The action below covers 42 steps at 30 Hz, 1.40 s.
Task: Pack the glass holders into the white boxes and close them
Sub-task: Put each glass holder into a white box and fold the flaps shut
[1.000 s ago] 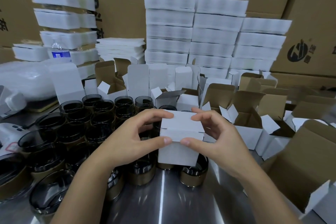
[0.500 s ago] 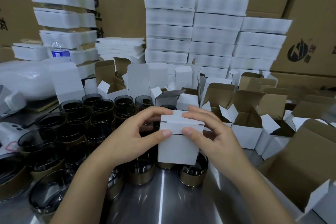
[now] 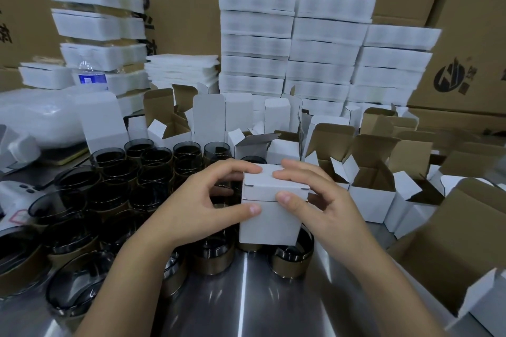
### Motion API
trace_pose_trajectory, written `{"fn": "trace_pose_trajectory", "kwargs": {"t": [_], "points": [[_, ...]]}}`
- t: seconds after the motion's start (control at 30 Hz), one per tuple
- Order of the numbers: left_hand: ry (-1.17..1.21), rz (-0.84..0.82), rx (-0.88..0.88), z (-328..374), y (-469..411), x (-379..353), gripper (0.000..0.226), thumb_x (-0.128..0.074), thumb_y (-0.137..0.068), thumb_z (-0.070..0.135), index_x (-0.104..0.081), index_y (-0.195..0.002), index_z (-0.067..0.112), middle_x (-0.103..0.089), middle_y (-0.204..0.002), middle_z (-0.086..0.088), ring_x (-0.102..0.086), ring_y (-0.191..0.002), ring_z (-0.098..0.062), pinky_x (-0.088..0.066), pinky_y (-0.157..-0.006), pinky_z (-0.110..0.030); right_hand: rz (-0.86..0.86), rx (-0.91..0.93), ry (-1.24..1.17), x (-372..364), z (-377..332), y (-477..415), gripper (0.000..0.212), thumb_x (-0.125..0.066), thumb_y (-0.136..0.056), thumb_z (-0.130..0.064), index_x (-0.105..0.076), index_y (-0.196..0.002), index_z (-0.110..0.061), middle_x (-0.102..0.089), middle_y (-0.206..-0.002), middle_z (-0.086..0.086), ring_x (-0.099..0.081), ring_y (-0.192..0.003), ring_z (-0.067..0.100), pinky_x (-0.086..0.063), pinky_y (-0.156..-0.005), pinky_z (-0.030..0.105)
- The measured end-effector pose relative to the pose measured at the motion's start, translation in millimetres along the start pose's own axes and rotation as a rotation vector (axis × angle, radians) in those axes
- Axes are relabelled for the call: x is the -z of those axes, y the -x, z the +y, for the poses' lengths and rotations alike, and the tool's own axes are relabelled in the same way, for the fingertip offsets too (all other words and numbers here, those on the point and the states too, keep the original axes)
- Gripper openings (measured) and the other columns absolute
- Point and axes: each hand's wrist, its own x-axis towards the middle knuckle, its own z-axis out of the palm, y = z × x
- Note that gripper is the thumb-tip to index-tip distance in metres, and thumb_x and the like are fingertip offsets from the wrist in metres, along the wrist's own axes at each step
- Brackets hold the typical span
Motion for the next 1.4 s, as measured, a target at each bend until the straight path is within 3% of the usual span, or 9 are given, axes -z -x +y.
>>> {"fn": "trace_pose_trajectory", "kwargs": {"t": [0.17, 0.27, 0.37, 0.6, 0.87, 1.1, 1.2, 1.3, 1.4], "points": [[-0.057, 0.041, -0.018, -0.1, -0.3, -0.2, 0.049, -0.075, -0.06, 0.049, -0.061, -0.106, 0.051, -0.05, -0.132, 0.027, -0.048, -0.124, 0.004, -0.047, -0.1, -0.034, -0.003, -0.021, 0.012, 1.8, -0.4, 0.5, 0.031, -0.063, -0.068, -0.056, -0.068, -0.099, -0.05, -0.053, -0.123, -0.029, -0.047, -0.119, -0.004, -0.047, -0.092, 0.023], [-0.067, 0.05, -0.099, 1.5, 0.4, 0.4, 0.045, -0.076, -0.062, 0.044, -0.064, -0.106, 0.048, -0.041, -0.142, 0.027, -0.04, -0.132, 0.003, -0.044, -0.103, -0.033, 0.007, -0.012, 0.007, 1.6, -2.3, 0.0, 0.029, -0.06, -0.071, -0.06, -0.069, -0.097, -0.051, -0.055, -0.122, -0.03, -0.046, -0.12, -0.007, -0.042, -0.094, 0.013], [-0.04, 0.021, -0.126, 2.7, 1.7, 1.5, 0.04, -0.075, -0.066, 0.04, -0.067, -0.104, 0.047, -0.049, -0.136, 0.025, -0.046, -0.129, -0.002, -0.042, -0.104, -0.037, 0.031, -0.017, -0.046, 0.1, -4.0, -1.4, 0.025, -0.053, -0.08, -0.054, -0.072, -0.094, -0.045, -0.059, -0.121, -0.024, -0.048, -0.118, -0.009, -0.036, -0.093, 0.006], [0.007, 0.01, -0.092, 1.5, 1.3, 3.9, 0.034, -0.075, -0.065, 0.042, -0.072, -0.099, 0.044, -0.059, -0.126, 0.022, -0.05, -0.125, -0.002, -0.041, -0.105, -0.036, 0.03, -0.037, -0.082, -1.0, -3.8, -1.8, 0.025, -0.056, -0.075, -0.044, -0.075, -0.091, -0.037, -0.061, -0.119, -0.019, -0.051, -0.115, -0.007, -0.038, -0.09, 0.007], [-0.012, 0.013, -0.08, 2.9, 1.3, 3.0, 0.03, -0.078, -0.067, 0.027, -0.074, -0.093, 0.04, -0.061, -0.122, 0.024, -0.05, -0.123, 0.001, -0.041, -0.105, -0.029, 0.01, -0.043, -0.051, -0.1, 0.5, -1.5, 0.021, -0.06, -0.074, -0.044, -0.074, -0.089, -0.044, -0.058, -0.117, -0.027, -0.051, -0.115, -0.004, -0.04, -0.093, 0.012], [-0.065, 0.038, -0.113, 4.2, 1.8, 3.6, 0.027, -0.079, -0.066, 0.034, -0.074, -0.092, 0.039, -0.061, -0.121, 0.023, -0.053, -0.121, -0.002, -0.042, -0.104, -0.028, 0.003, -0.029, 0.001, 0.2, -2.9, -2.1, 0.023, -0.06, -0.073, -0.046, -0.072, -0.092, -0.047, -0.057, -0.119, -0.03, -0.049, -0.116, -0.006, -0.038, -0.088, 0.006], [-0.079, 0.038, -0.114, 5.1, 1.9, 3.6, 0.027, -0.075, -0.066, 0.041, -0.074, -0.092, 0.038, -0.06, -0.123, 0.024, -0.054, -0.12, -0.002, -0.043, -0.102, -0.025, -0.001, -0.028, -0.003, 1.0, -2.8, -2.0, 0.018, -0.063, -0.081, -0.034, -0.074, -0.091, -0.043, -0.058, -0.118, -0.03, -0.049, -0.115, -0.008, -0.037, -0.087, 0.005], [-0.096, 0.042, -0.109, 4.7, 1.7, 3.5, 0.024, -0.079, -0.068, 0.031, -0.075, -0.091, 0.037, -0.058, -0.124, 0.025, -0.053, -0.12, 0.0, -0.041, -0.101, -0.02, -0.006, -0.019, -0.005, 2.1, -1.4, -1.3, 0.024, -0.062, -0.088, -0.017, -0.075, -0.092, -0.037, -0.06, -0.119, -0.026, -0.05, -0.114, -0.007, -0.037, -0.085, 0.004], [-0.096, 0.038, -0.104, 4.7, 1.9, 3.3, 0.022, -0.082, -0.07, 0.032, -0.075, -0.09, 0.036, -0.056, -0.127, 0.026, -0.052, -0.121, 0.001, -0.038, -0.1, -0.014, -0.012, -0.017, 0.002, 2.3, -1.5, -1.4, 0.025, -0.06, -0.09, -0.015, -0.075, -0.094, -0.035, -0.061, -0.12, -0.025, -0.05, -0.113, -0.01, -0.038, -0.083, 0.003]]}}
